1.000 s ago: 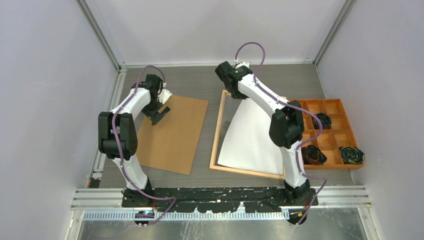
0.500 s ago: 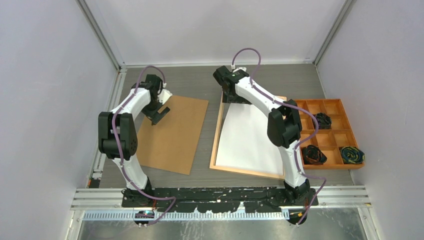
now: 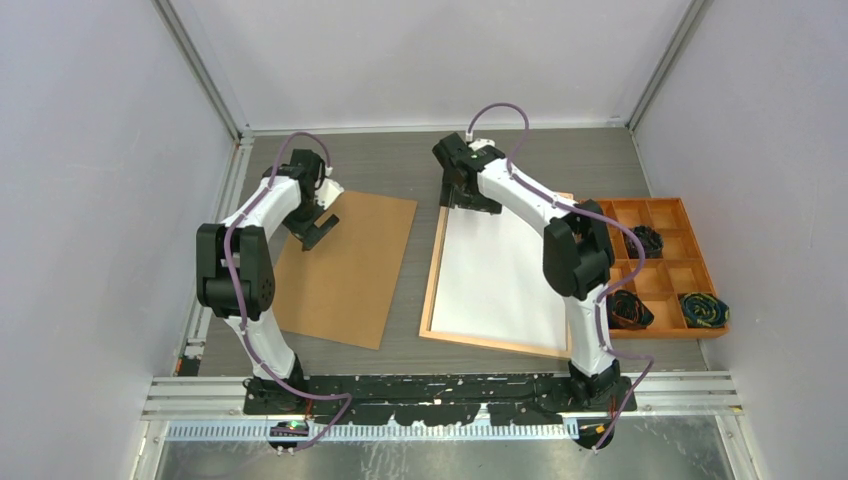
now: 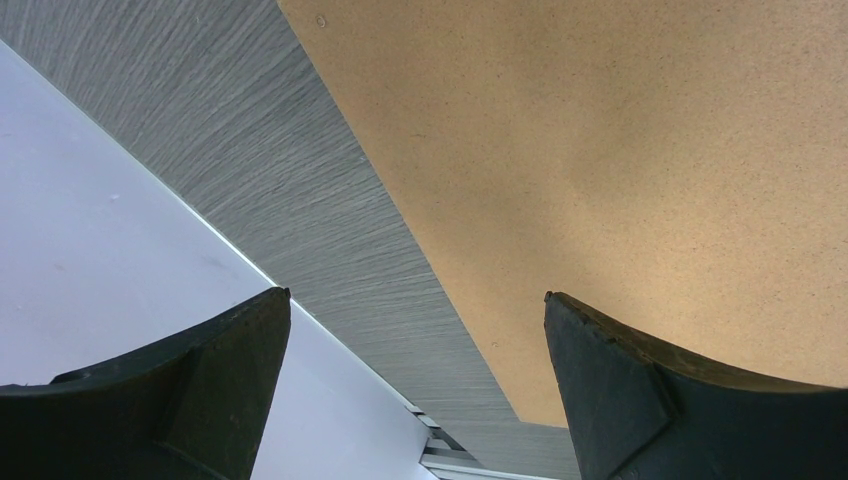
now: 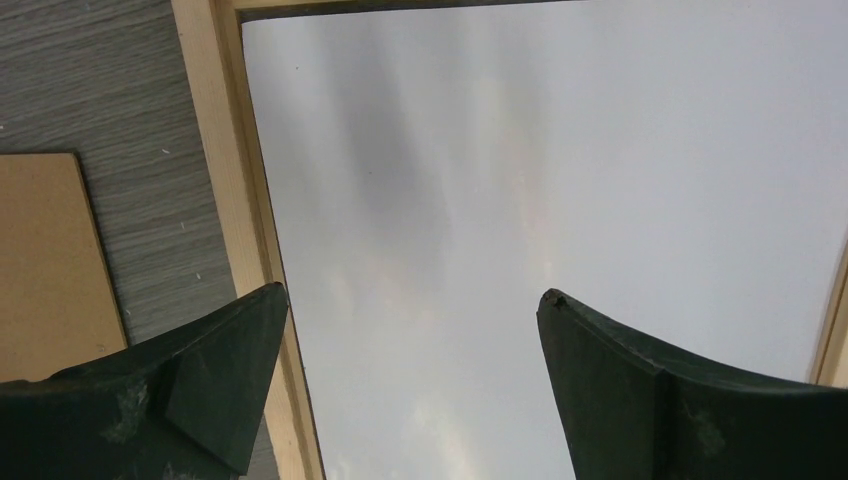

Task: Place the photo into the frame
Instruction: Turn over the photo from the photo frame, then turn over the photo frame item at the center of the board.

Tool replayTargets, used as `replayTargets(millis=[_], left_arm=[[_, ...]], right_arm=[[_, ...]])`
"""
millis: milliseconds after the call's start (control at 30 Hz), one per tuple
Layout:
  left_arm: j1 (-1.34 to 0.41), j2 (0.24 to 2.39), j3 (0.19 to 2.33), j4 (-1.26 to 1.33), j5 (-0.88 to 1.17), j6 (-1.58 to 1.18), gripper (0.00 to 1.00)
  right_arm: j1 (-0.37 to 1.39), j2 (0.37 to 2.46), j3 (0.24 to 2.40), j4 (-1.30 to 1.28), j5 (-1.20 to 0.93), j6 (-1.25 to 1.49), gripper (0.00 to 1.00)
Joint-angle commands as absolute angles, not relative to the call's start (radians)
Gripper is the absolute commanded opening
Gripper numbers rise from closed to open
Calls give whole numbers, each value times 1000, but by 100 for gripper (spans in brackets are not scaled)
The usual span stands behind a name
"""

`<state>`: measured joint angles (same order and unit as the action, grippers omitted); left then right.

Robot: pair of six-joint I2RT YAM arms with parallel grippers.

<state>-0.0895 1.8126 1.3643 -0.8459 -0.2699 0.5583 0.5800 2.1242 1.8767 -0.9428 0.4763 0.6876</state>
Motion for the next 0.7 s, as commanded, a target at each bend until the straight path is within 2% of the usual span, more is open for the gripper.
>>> replayTargets(millis=[0,233,367,533,667], left_arm=[[-80,1773,1368,-831,-279,569,100],[-63,1773,1384,-848,-258,565,100],[-24,1783,1402,-854,-243,567,100],[74,1797,1430,-867,-192,563,100],[174,1809,1445,-875,-154,567,98]], right_arm=[[545,1991,1811,-815,396,706,100],[536,1953,1761,-781,372,722,100],[549,1942,1725,-749,281,758,100],[665,2008,1743,-721,249,791,99],[754,2084,1820,-717,245,804,92]])
